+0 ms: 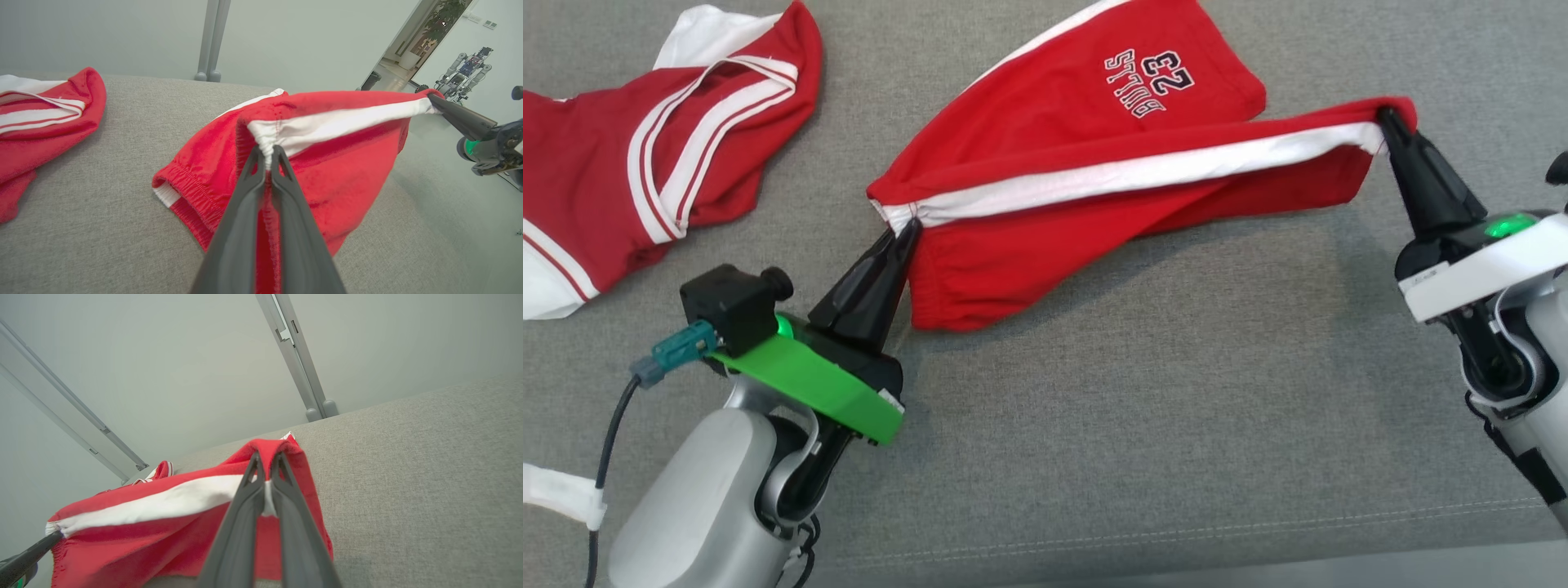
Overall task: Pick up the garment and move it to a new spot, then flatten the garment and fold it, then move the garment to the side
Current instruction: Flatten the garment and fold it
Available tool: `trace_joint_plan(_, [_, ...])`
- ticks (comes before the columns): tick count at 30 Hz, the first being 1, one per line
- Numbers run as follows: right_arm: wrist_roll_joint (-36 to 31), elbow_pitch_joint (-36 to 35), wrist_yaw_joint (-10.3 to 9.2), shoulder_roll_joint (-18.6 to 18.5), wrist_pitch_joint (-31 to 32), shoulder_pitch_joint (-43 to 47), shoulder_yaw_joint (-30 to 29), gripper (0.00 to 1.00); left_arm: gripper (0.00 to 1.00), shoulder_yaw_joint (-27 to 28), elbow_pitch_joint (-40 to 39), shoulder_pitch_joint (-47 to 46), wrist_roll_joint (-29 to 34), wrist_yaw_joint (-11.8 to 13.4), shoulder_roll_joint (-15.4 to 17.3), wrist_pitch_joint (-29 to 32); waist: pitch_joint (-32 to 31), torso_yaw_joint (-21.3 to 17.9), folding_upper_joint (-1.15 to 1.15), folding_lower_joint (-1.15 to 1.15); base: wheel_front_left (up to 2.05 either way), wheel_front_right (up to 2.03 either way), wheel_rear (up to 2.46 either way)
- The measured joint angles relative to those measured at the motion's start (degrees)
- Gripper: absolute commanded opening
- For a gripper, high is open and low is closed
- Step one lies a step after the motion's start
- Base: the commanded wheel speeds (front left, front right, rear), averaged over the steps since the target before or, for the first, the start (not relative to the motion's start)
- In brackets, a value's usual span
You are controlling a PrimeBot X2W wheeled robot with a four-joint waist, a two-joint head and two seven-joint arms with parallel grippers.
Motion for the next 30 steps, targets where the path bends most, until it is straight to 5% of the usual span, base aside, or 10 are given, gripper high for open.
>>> trace_joint_plan(30, [-1.9,13.3,0.0,-2.4,7.8,-28.9,2.9,0.0,0.0,-1.0,4.3,-15.1,0.8,0.0,-6.5,-2.7,15.9,9.6,0.0,0.01,0.0,0.0,0.0])
